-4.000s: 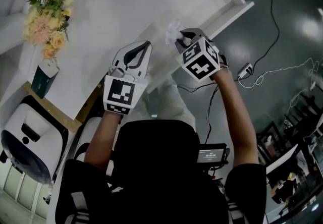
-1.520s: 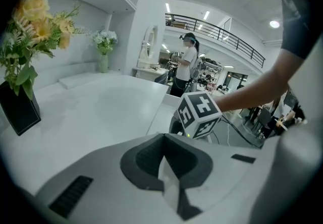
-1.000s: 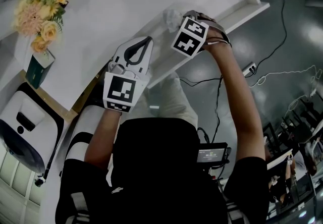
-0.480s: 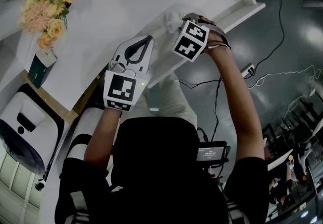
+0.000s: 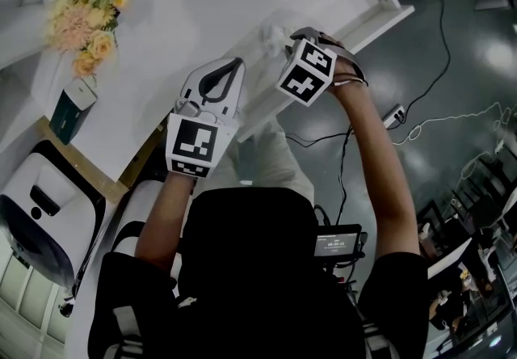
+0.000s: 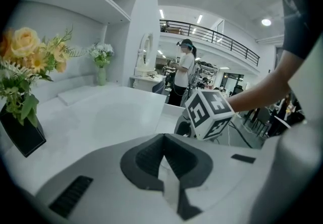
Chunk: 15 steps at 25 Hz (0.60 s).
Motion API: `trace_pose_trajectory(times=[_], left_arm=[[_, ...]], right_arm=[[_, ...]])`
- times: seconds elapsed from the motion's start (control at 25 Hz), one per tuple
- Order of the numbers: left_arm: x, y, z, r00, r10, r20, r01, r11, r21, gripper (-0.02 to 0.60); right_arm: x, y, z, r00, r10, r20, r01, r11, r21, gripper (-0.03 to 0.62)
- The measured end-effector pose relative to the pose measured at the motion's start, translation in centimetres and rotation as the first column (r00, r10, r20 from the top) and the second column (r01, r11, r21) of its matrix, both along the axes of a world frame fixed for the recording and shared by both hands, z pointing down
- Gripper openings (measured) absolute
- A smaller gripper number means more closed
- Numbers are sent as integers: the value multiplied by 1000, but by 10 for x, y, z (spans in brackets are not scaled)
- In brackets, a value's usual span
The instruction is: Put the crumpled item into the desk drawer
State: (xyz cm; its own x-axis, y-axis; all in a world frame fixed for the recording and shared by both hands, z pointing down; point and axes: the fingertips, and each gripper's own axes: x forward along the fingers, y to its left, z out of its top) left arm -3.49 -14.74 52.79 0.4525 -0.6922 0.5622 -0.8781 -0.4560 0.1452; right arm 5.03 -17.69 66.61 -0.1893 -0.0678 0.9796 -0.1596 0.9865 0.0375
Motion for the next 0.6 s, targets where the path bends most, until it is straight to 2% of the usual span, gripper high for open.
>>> trace_pose_trajectory(times=[0.6], left_arm=[[3,-2,-32,999,45,-7,-44,997,59,6]], right_arm=[[10,7,-49,973,211,90,-215,976,36,35]])
